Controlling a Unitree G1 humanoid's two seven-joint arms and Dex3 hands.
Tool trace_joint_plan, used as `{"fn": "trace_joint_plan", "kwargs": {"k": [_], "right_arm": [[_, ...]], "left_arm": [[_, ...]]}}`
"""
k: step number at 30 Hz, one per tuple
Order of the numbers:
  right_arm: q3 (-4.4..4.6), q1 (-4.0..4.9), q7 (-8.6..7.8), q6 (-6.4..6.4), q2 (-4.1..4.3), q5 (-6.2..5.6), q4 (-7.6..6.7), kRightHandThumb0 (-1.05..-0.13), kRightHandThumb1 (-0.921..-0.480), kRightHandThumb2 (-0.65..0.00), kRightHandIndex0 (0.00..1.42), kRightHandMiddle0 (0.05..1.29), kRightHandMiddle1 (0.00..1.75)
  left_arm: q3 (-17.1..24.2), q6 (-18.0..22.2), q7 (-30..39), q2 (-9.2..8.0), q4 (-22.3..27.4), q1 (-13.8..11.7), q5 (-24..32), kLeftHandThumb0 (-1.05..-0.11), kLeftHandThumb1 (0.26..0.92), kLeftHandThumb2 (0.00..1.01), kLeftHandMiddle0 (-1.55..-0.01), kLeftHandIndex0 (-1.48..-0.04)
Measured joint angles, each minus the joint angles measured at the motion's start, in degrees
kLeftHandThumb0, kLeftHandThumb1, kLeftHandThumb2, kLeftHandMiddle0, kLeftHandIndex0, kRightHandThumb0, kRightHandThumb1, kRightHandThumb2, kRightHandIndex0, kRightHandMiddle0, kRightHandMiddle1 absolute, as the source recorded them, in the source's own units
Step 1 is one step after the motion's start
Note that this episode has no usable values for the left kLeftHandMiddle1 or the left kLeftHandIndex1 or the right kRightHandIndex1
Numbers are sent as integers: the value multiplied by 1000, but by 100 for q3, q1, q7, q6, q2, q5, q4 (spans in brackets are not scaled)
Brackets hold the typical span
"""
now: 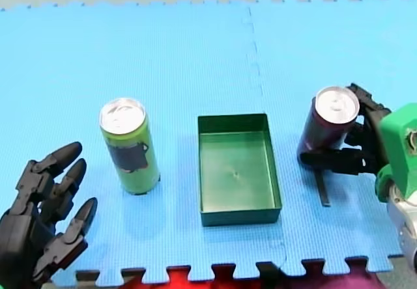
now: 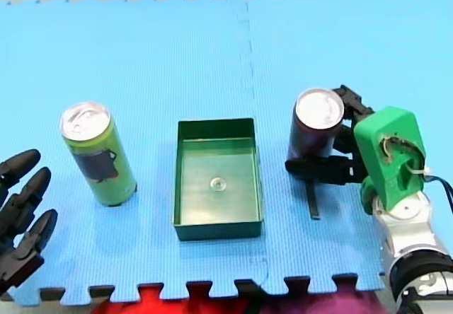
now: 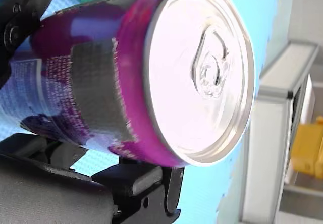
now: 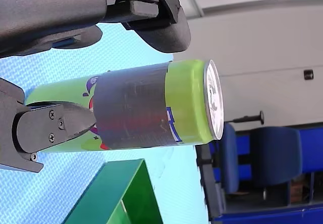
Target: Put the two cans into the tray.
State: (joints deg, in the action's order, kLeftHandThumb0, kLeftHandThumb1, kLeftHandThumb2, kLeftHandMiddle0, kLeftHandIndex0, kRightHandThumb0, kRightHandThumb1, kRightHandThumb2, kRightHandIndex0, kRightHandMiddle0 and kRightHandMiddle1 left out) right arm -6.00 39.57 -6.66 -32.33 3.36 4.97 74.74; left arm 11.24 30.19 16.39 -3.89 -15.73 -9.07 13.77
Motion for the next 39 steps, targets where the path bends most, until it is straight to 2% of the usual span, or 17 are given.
{"fn": "trace_joint_plan", "kwargs": {"k": [5,12,17,21,25,28,30,33,35,39], "right_arm": [[-38,2,-78,34,30,-50,1,-196,-781,-30,880,559,1746],[-202,-11,-222,140,68,-244,-16,-202,-791,-29,899,564,1746],[-221,-10,-192,215,100,-256,-64,-209,-797,-29,909,565,1746],[-254,0,-153,281,83,-296,-80,-217,-801,-28,915,565,1746],[-461,87,-289,541,-23,-601,-88,-220,-803,-26,918,563,1746],[-517,241,-318,758,-77,-708,-144,-217,-802,-25,920,561,1746],[-511,326,-304,843,-94,-718,-231,-214,-802,-23,921,560,1746],[-467,432,-230,955,-115,-712,-438,-208,-800,-21,925,559,1746],[-395,478,-152,985,-109,-655,-578,-204,-799,-20,928,559,1746],[-228,493,-66,1008,-63,-491,-713,-196,-799,-19,932,557,1746]], "left_arm": [[12,2,32,-18,-22,2,10,-1048,921,464,-279,-102],[37,27,50,-19,-136,59,15,-1048,921,475,-281,-105],[52,63,60,-16,-218,93,15,-1048,921,483,-282,-107],[51,96,58,-3,-260,105,13,-1048,921,490,-284,-108],[40,97,41,6,-258,106,2,-1048,921,497,-284,-107],[26,92,16,7,-257,110,-19,-1048,921,501,-283,-107],[14,85,-1,10,-256,114,-31,-1048,921,503,-282,-106],[-11,76,-23,18,-255,114,-61,-1048,921,508,-281,-104],[-32,72,-32,26,-251,113,-88,-1048,921,511,-280,-103],[-75,41,-45,44,-211,95,-116,-1048,921,519,-278,-101]]}}
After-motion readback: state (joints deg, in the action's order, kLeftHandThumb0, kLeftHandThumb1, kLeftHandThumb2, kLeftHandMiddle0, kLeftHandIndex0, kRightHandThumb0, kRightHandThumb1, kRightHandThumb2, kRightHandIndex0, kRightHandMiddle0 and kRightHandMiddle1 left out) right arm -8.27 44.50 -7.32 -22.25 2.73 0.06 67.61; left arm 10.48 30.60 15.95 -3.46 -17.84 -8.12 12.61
